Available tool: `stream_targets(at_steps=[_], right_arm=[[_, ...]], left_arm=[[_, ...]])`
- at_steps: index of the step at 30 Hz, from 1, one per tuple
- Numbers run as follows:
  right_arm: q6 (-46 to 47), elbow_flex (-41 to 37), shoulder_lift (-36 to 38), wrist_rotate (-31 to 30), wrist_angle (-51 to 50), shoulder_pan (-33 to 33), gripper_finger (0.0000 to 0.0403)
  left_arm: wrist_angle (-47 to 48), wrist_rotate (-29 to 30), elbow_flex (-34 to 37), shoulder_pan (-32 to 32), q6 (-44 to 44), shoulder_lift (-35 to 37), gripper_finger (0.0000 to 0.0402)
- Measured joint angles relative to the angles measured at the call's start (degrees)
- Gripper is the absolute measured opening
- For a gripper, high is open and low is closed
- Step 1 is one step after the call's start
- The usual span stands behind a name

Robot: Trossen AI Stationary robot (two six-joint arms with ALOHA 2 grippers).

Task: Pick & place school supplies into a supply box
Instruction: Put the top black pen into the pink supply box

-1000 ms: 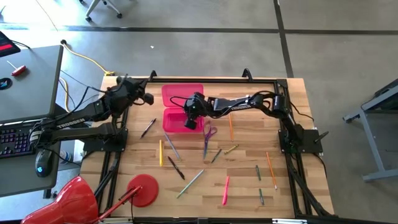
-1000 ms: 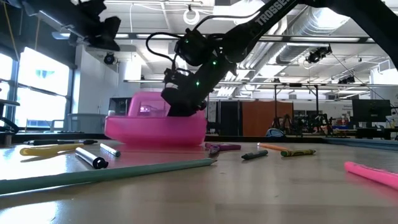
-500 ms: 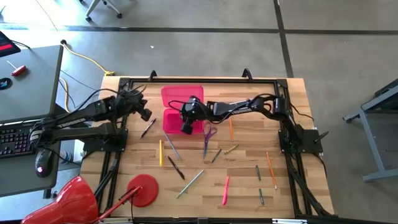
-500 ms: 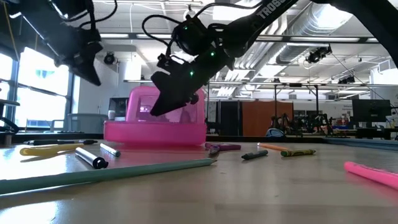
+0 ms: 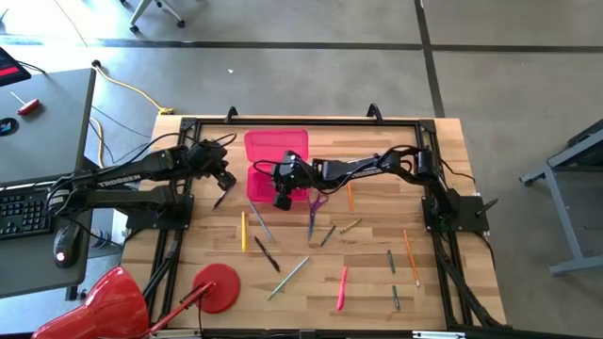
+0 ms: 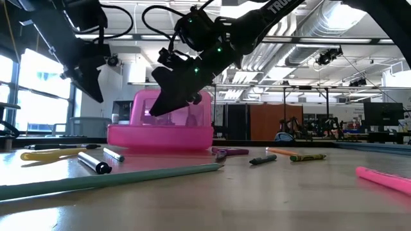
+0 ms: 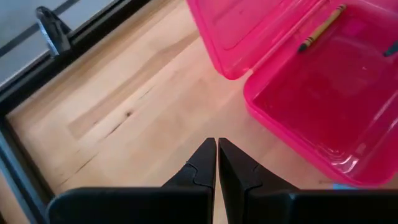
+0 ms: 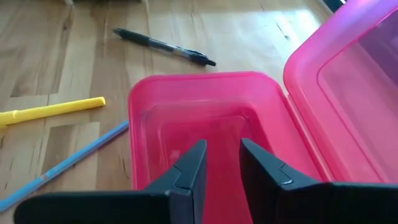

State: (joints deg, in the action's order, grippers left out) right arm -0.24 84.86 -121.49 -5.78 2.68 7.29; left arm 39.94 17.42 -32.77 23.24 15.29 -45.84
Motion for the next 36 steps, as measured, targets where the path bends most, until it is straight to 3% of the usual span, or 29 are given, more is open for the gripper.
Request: stream_targets(at_steps=[6, 14, 24, 30, 36], right_arm=[[0.5, 0.0, 0.0, -0.1, 0.2, 0.0, 0.0074], [3.1, 0.0, 0.0, 0.1, 0.0, -0.7, 0.0074], [10.7, 0.0, 0.0, -0.1, 1.9, -3.6, 0.0074], [10.5, 0.0, 0.1, -0.1, 6.8, -5.7, 0.0074], [10.5, 0.0, 0.1, 0.0, 6.5, -7.1, 0.0074]], left_arm=[[0.2, -3.5, 0.0, 0.0, 0.0, -0.6, 0.0046], [-0.1, -13.1, 0.0, 0.0, -2.4, -0.6, 0.0046], [0.2, -13.0, 0.7, 0.0, -1.1, -4.7, 0.0047], [0.2, -11.4, 0.8, 0.0, 11.1, -10.7, 0.0046], [0.9, -12.4, 0.8, 0.0, 11.8, -12.8, 0.0047]])
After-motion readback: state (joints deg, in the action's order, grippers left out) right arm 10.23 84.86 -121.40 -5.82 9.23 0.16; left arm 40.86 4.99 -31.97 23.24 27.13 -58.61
